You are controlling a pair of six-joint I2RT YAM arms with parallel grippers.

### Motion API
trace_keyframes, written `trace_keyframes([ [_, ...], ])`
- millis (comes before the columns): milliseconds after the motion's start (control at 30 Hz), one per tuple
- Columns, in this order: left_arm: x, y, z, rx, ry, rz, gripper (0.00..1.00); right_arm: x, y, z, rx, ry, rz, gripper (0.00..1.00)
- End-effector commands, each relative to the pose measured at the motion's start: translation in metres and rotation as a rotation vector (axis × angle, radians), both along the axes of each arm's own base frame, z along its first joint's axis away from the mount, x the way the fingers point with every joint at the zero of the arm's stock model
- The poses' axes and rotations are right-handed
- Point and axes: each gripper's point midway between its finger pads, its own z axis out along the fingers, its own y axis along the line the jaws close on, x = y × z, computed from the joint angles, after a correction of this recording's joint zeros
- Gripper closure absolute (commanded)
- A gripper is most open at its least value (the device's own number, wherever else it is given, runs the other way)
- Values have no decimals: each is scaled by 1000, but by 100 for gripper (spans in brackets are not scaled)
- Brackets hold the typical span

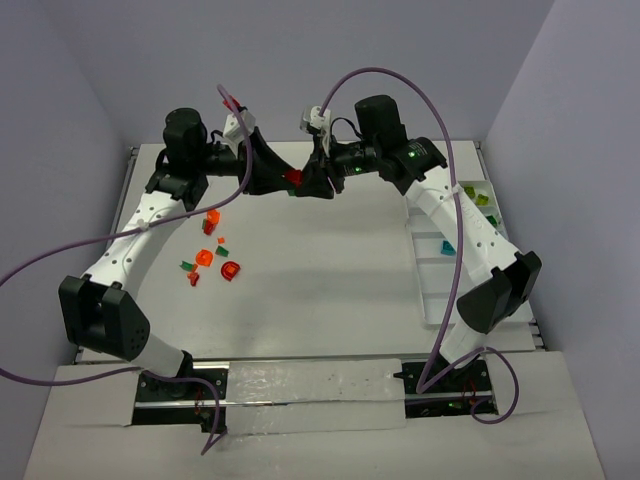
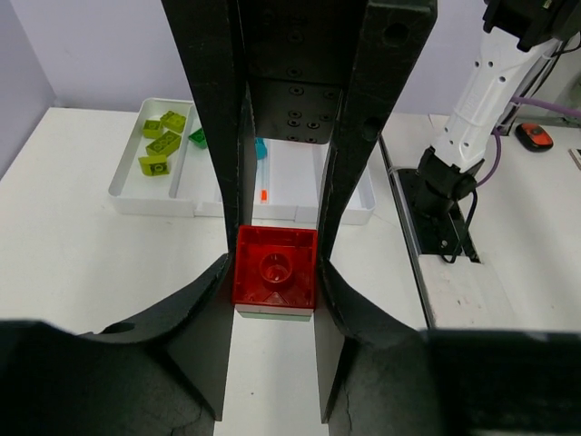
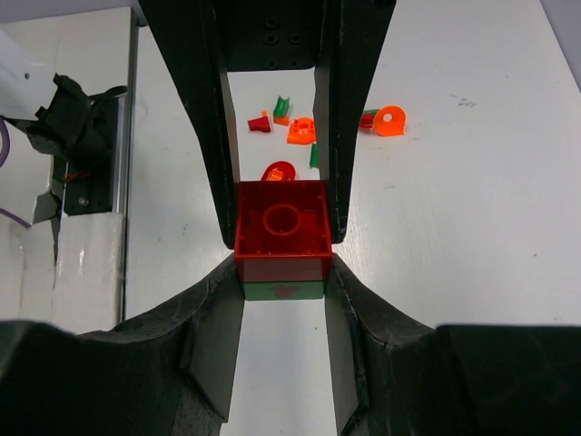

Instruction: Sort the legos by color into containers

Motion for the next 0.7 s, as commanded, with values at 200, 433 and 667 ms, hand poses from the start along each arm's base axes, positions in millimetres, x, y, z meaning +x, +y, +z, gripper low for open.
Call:
trace_keyframes([
  [200, 3, -5, 40, -101, -28, 58, 100, 0, -6, -18, -47, -56, -7, 100],
  [433, 7, 6, 66, -209, 49, 108, 100, -3, -27, -66, -131, 1, -33, 100],
  [667, 28, 14, 46, -177, 114, 241, 100, 14, -71, -77, -152, 79, -167, 100],
])
